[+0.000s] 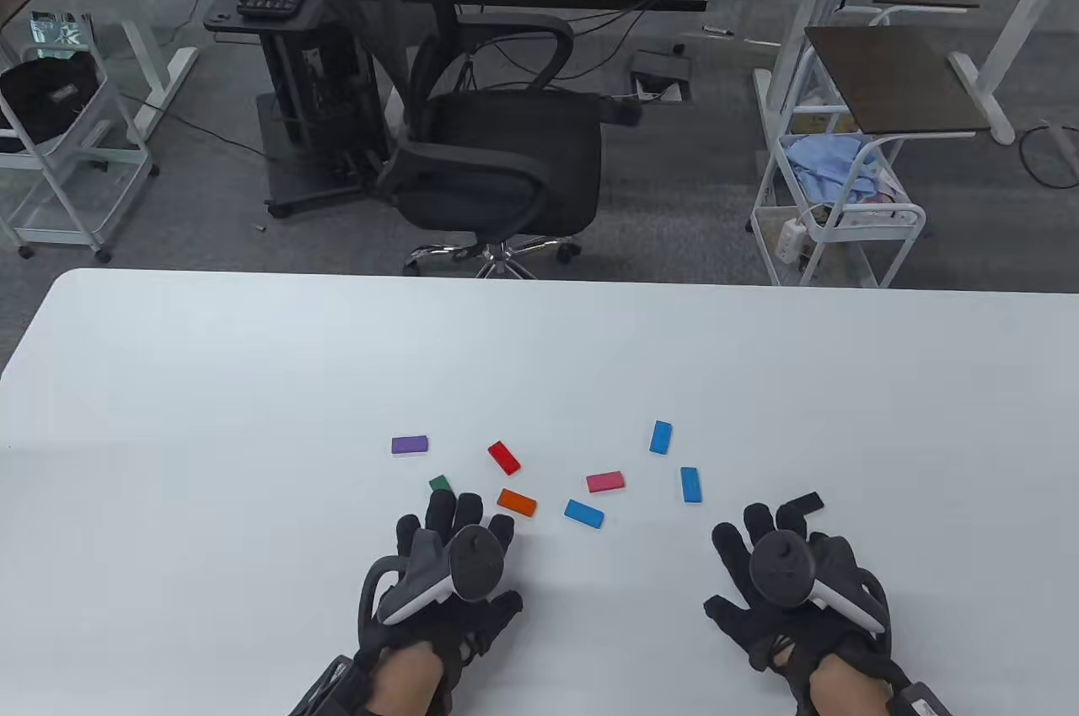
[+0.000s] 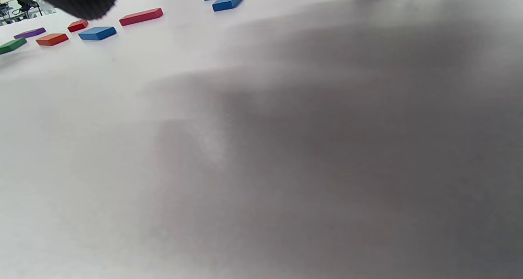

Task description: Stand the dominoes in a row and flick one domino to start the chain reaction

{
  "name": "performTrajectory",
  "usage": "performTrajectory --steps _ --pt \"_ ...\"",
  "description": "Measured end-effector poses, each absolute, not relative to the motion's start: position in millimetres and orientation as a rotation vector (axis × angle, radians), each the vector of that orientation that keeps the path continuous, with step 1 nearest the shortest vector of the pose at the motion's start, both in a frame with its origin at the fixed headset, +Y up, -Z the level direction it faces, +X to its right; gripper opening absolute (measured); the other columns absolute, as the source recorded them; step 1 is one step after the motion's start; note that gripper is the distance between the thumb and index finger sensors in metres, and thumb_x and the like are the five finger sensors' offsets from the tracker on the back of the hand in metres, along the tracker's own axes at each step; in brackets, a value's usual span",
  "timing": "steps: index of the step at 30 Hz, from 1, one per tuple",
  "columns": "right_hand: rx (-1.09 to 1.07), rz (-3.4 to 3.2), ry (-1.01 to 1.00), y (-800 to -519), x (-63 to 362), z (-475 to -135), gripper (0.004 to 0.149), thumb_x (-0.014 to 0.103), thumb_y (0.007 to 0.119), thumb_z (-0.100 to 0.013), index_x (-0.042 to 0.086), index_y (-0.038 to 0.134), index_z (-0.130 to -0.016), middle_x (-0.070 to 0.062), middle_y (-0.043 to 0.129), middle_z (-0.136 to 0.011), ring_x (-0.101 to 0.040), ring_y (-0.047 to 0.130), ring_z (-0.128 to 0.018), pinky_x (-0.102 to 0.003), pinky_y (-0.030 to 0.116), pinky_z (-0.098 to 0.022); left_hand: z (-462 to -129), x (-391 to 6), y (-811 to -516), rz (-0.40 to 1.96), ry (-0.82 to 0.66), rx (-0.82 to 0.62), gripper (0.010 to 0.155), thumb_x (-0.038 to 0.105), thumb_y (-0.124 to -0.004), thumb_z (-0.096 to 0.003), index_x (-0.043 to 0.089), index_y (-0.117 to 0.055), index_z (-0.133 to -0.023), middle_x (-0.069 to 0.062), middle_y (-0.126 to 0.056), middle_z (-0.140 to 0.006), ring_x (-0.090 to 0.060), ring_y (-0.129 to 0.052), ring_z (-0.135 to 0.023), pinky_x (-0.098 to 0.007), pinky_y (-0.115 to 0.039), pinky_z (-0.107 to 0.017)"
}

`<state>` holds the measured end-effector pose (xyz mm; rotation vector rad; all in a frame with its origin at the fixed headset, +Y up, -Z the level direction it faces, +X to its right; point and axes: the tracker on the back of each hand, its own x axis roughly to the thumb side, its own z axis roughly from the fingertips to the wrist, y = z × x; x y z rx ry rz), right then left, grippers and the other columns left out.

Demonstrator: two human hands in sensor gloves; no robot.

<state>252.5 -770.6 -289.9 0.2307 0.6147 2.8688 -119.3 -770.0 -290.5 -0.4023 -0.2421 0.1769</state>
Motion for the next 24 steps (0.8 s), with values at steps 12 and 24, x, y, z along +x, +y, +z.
performTrajectory --steps 12,24 --pt "0.202 2.83 0.67 -775.9 253.2 -289.3 0.075 0.062 0.062 -0.051 0.039 0.012 -0.101 -0.001 -0.012 -0.107 -0.037 -0.021 -0.093 -0.063 -0.004 -0.067 -291.3 -122.1 -771.0 0.192 -0.246 -0.422 0.081 0.06 -0.064 -0.047 0.033 -0.016 -0.106 -0.005 0.013 -0.109 -0.035 0.021 -0.096 -0.067 0.003 -0.066" --pt "0.164 2.847 0.72 -779.3 250.9 -295.1 0.074 0.061 0.062 -0.051 0.039 0.012 -0.101 -0.002 -0.008 -0.109 -0.038 -0.018 -0.095 -0.063 -0.003 -0.068 -293.9 -124.3 -771.3 0.207 -0.233 -0.424 0.081 0.06 -0.064 -0.0472 0.032 -0.016 -0.106 -0.005 0.012 -0.11 -0.035 0.02 -0.096 -0.067 0.003 -0.066"
